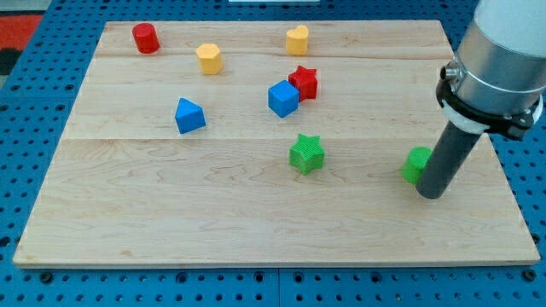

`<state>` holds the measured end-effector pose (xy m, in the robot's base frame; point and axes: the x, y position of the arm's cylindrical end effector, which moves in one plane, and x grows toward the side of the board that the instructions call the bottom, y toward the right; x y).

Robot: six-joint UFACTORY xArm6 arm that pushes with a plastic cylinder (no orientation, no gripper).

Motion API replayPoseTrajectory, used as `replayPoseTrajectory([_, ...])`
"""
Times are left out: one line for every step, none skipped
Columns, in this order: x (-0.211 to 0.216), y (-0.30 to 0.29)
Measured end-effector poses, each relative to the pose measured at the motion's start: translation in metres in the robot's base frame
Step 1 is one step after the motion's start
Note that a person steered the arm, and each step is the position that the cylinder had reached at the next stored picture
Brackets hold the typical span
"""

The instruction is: Push green circle to top right

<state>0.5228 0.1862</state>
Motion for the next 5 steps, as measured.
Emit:
replayPoseTrajectory([-0.010,0.004])
replayPoseTrajectory([-0.038,-0.004])
replayPoseTrajectory([-0.064,-0.007])
replayPoseTrajectory([-0.091,-0.016])
replayPoseTrajectory([-0.118,-0.021])
